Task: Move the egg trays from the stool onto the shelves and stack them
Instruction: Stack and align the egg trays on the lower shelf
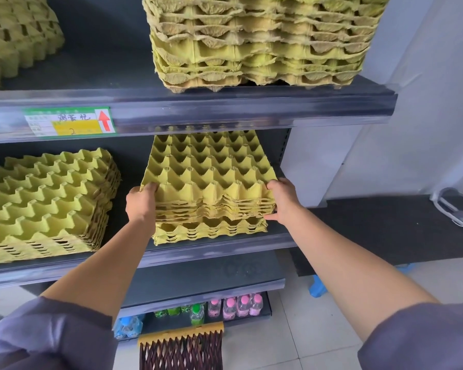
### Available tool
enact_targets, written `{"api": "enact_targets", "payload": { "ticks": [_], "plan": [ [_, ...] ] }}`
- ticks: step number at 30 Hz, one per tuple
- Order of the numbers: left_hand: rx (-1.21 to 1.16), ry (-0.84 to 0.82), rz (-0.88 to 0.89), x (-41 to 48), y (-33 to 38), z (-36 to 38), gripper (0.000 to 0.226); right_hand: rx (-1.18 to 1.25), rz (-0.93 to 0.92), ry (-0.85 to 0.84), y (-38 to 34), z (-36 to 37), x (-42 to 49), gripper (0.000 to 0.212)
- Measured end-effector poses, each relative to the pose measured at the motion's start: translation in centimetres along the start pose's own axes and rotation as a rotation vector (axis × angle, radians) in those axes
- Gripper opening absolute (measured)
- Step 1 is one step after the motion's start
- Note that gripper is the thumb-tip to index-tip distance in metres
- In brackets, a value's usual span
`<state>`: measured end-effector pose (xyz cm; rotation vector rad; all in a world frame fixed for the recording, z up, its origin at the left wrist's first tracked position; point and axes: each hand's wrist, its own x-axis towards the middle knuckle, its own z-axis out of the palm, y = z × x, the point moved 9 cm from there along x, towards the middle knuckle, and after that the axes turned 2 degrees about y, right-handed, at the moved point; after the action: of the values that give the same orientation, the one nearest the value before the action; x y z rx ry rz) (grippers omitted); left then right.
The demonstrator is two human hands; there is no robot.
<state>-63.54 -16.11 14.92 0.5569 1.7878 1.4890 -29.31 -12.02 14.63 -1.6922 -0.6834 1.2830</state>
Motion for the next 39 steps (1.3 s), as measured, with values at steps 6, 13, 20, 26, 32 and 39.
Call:
{"api": "enact_targets", "payload": {
  "ticks": [6, 13, 20, 26, 32, 39],
  "plan": [
    [-0.110, 0.009, 0.051, -0.1, -0.5, -1.4, 0.012, 0.014, -0.068, -0.017, -0.1, 0.5, -0.9, 0.037],
    [0.000, -0.093, 0.004, -0.4, -1.0, -1.0, 0.024, -0.018, -0.031, 0.013, 0.5, 0.6, -1.4, 0.034],
    [-0.053, -0.151, 0.032, -0.5, -1.3, -0.2, 0.018, 0.020, -0.035, 0.080, 0.9, -0.9, -1.5, 0.034],
    [-0.035, -0.152, -0.039, -0.4, -1.9, 0.8, 0.022, -0.046, -0.030, 0.044, 0.4, -0.9, -1.3, 0.037],
    [0.020, -0.195, -0.098, -0.3, -2.0, 0.8, 0.037, -0.055, 0.029, 0.008, 0.7, -0.3, -0.8, 0.041],
    [-0.107, -0.157, -0.084, -0.1, -0.6, -0.2, 0.021, -0.067, 0.137, -0.151, 1.0, 0.0, -1.9, 0.039]
  ]
}}
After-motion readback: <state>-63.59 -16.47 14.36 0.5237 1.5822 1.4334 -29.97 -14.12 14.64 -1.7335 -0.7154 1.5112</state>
